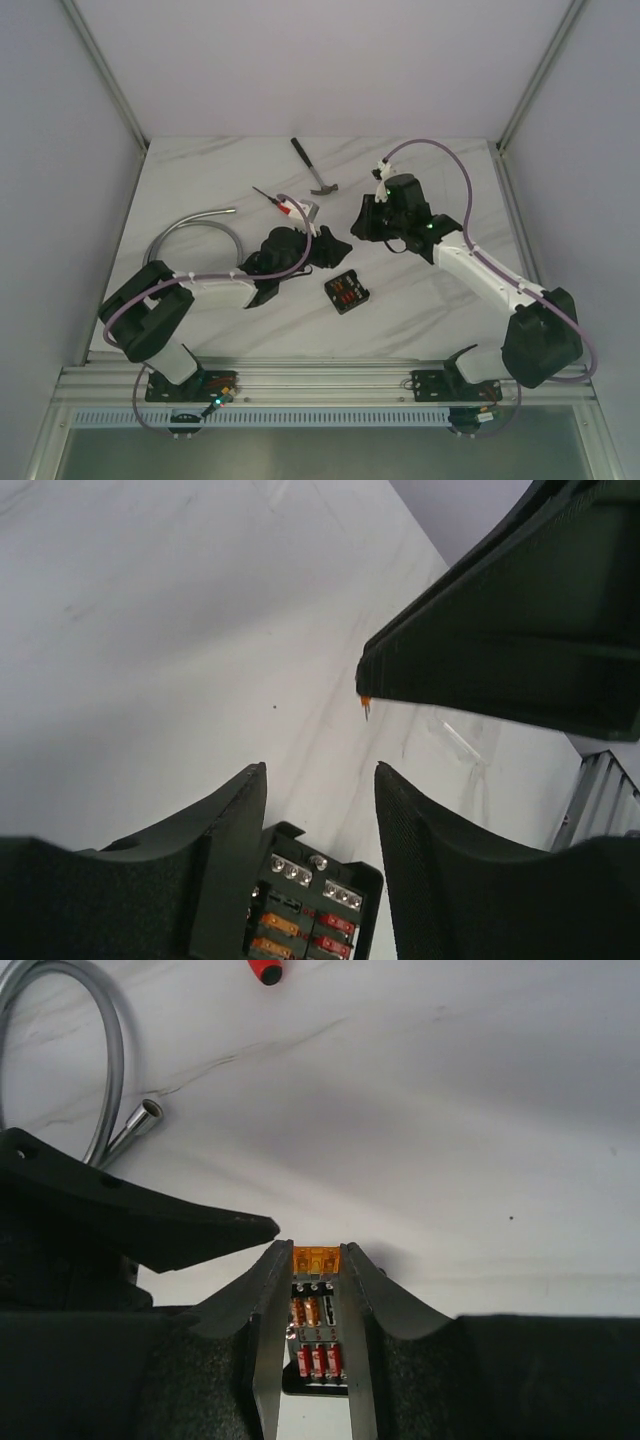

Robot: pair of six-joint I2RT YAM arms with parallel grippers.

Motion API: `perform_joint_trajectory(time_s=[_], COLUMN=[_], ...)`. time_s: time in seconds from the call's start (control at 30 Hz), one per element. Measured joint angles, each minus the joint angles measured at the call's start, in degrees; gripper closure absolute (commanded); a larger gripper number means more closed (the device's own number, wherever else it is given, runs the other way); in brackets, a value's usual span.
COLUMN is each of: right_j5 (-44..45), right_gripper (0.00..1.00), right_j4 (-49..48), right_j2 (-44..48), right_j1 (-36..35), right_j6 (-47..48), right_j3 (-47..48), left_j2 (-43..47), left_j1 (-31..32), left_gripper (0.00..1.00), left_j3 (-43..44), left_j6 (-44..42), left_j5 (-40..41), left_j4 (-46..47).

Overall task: Snap on the fuse box
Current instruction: Pick up the fuse from the center of the board.

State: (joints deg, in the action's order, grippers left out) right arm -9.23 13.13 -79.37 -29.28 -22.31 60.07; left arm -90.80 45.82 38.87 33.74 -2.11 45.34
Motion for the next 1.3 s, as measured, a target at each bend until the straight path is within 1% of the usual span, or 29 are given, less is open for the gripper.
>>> perform_joint_trajectory(time_s=[0.13, 0.33, 0.6, 0.63, 0.73, 0.83, 0.9, 0.97, 1.0, 1.1, 1.17, 1.23, 1.3], right_j5=[-0.26, -0.68, -0.90, -0.90, -0.90, -1.11, -1.75, -3.13, -3.87, -7.67, -11.21, -14.84, -18.51], right_gripper=[0.69, 0.69, 0.69, 0.69, 0.66, 0.60, 0.53, 0.45, 0.42, 0.42, 0.40, 0.37, 0.36], right_j4=[-0.90, -1.97, -2.78, -2.84, -3.54, -3.63, -3.63, -3.61, -3.58, -3.26, -2.97, -2.58, -1.73], right_j2=[0.63, 1.33, 1.33, 1.36, 1.51, 1.97, 2.56, 3.87, 4.72, 7.78, 9.49, 10.82, 11.78], right_j1=[-0.52, -0.87, -1.18, -1.16, -1.16, -1.16, -1.16, -1.05, -0.90, 0.31, 1.33, 1.84, 1.86], right_j6=[-1.57, -3.02, -3.69, -3.80, -4.04, -3.93, -3.06, -1.25, -0.11, 4.70, 9.07, 13.60, 18.01], right_j3=[-0.81, -1.51, -1.70, -1.77, -2.19, -2.40, -2.40, -2.40, -2.40, -2.10, -1.44, -0.98, -0.79], left_j2=[-1.38, -2.38, -2.56, -2.58, -2.60, -2.58, -2.34, -1.27, -0.55, 2.27, 4.33, 6.49, 8.96], left_j1=[0.02, 0.07, 0.28, 0.28, 0.28, 0.28, 0.28, 0.11, -0.13, -1.68, -3.15, -4.37, -5.20], left_gripper=[0.51, 0.64, 0.95, 1.00, 1.00, 1.00, 1.00, 1.00, 1.00, 1.00, 1.00, 1.00, 1.00], left_j3=[1.18, 2.78, 2.91, 2.91, 2.91, 2.89, 2.49, 1.22, 0.50, -0.90, -1.07, -1.07, -1.07], left_j6=[-1.14, -1.95, -2.43, -2.45, -2.58, -2.78, -3.30, -4.13, -4.63, -6.32, -7.58, -8.79, -10.10], left_j5=[0.09, -0.04, -0.48, -0.46, -0.59, -0.63, -0.63, -0.76, -1.14, -3.98, -6.95, -9.94, -12.98], left_j4=[1.90, 3.89, 4.98, 4.98, 4.96, 5.07, 5.51, 5.62, 5.53, 4.28, 3.02, 1.44, -0.74])
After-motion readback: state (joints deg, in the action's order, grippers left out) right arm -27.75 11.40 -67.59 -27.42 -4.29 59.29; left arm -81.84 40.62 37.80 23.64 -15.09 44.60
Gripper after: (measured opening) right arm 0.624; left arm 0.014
